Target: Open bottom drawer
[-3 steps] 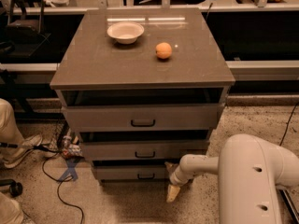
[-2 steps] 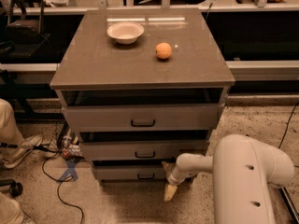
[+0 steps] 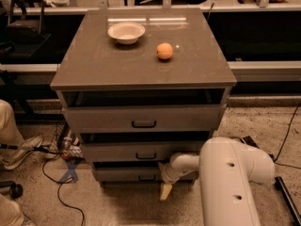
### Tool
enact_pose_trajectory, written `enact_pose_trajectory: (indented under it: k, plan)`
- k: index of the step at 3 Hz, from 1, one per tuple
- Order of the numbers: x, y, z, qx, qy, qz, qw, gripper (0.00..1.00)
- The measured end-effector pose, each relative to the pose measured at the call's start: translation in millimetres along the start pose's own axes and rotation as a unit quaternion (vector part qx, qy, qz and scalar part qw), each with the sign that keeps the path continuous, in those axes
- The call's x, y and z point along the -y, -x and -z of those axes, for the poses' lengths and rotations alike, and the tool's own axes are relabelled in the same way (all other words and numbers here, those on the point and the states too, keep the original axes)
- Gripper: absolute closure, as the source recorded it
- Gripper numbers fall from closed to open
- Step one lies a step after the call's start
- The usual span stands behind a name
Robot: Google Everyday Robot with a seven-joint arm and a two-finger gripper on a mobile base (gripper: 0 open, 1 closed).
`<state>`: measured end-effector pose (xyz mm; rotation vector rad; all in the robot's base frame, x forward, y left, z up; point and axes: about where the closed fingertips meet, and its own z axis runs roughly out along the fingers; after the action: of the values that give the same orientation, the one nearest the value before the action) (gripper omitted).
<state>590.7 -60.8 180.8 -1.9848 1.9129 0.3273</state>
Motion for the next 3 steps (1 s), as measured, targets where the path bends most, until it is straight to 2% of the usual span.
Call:
enact_pose_trajectory:
  k: [1,2,3]
  plan:
    - [6,-1,-17,-0.003,0.008,-0.01,0.9999,0.18]
    - [8,-12,-17,-0.009,0.0,-0.026,0.9996,0.42]
    - [8,-14,-15,-0.011,-0.002,-0.029,0.9995,0.65]
